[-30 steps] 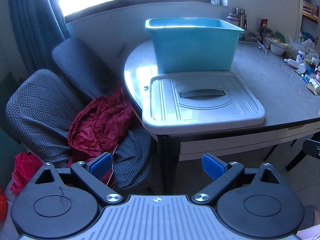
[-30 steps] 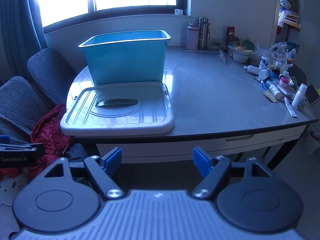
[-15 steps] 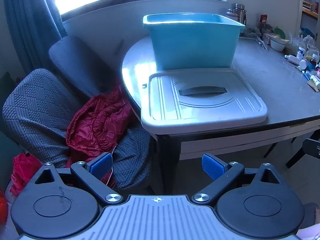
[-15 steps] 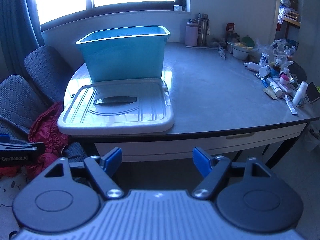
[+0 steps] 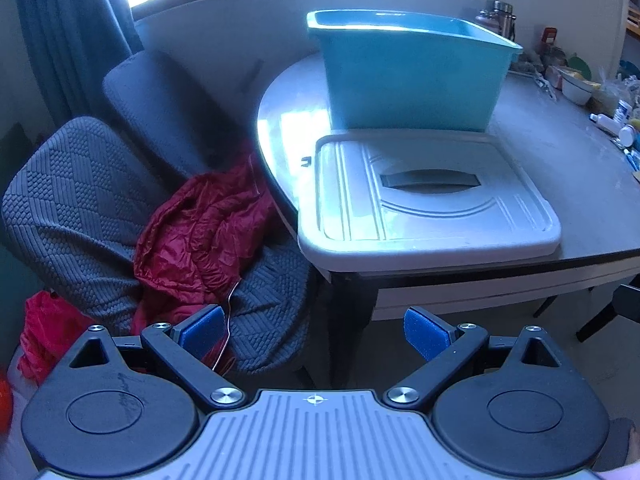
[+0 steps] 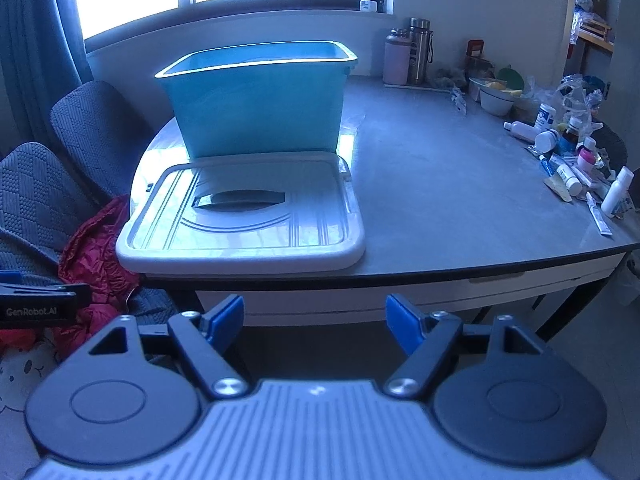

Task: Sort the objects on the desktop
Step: 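Move both tools down toward the white lid lying before the teal bin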

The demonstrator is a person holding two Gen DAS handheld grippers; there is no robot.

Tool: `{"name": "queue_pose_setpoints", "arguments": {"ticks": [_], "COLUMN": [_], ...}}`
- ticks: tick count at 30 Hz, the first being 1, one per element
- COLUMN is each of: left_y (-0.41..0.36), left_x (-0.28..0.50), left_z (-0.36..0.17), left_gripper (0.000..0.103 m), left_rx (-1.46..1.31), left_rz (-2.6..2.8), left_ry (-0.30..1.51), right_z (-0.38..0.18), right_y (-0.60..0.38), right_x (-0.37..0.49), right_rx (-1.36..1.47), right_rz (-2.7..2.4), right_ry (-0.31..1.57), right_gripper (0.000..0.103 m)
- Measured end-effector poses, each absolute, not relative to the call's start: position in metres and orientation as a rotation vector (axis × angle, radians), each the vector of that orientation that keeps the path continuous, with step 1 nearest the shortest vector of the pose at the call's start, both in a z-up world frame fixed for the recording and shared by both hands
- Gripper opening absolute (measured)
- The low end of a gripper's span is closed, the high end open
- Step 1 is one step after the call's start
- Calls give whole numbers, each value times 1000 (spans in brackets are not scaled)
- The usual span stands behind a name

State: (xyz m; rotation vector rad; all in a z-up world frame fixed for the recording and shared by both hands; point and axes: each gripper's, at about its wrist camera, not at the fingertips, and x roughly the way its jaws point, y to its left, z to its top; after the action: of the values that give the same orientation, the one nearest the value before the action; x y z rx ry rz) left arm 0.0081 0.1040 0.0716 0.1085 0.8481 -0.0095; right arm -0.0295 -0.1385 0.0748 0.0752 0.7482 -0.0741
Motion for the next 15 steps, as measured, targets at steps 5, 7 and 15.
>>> {"name": "queue_pose_setpoints", "arguments": {"ticks": [5, 7, 15], "left_y": [104, 103, 94], "left_x": [23, 30, 56], "left_z": [69, 68, 63], "left_gripper": [98, 98, 98], "left_rx": [105, 104, 102], "left_rz": [3, 6, 15], "left_ry": [858, 863, 888], "right_z": [73, 73, 67], "right_y": [-140, -142, -158], "right_x": [-16, -12, 12], "right_rx": [72, 73, 79], "right_rz": [-71, -71, -73], "right_ry": [758, 757, 787], "right_gripper": [78, 78, 78]}}
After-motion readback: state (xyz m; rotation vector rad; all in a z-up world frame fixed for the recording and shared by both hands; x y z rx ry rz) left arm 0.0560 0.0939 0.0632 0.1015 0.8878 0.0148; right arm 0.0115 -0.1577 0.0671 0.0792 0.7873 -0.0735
